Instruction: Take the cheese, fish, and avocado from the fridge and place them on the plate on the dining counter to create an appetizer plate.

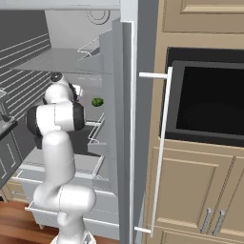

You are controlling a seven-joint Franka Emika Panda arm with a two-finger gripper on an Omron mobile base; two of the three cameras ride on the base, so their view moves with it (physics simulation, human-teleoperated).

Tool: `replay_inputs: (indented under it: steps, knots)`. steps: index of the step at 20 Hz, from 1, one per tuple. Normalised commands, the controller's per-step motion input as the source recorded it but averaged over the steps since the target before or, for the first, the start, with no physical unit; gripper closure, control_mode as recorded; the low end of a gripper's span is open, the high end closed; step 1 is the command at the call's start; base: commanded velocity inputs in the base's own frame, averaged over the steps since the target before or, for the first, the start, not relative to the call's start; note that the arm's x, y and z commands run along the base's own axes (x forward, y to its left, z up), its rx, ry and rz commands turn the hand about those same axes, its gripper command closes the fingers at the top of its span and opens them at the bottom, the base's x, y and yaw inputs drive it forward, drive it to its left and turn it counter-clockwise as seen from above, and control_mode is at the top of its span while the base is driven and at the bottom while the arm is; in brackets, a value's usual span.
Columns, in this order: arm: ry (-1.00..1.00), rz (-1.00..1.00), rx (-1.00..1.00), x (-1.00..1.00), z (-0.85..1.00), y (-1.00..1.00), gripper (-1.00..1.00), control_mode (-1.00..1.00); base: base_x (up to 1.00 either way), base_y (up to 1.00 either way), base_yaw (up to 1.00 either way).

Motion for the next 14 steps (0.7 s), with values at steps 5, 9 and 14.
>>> replay_inputs:
  steps: [5,9,14]
  knots:
    - [-0.09,0.0,0.02,-0.82,0.09,0.0,1.0,-1.0,0.0,0.0,0.0]
    - [0.0,0.0,0.12,-1.0,0.37,-0.06,1.0,-1.0,0.0,0.0,0.0]
    - [0.0,-0.01,0.23,-1.0,0.83,-0.23,1.0,-1.0,0.0,0.0,0.0]
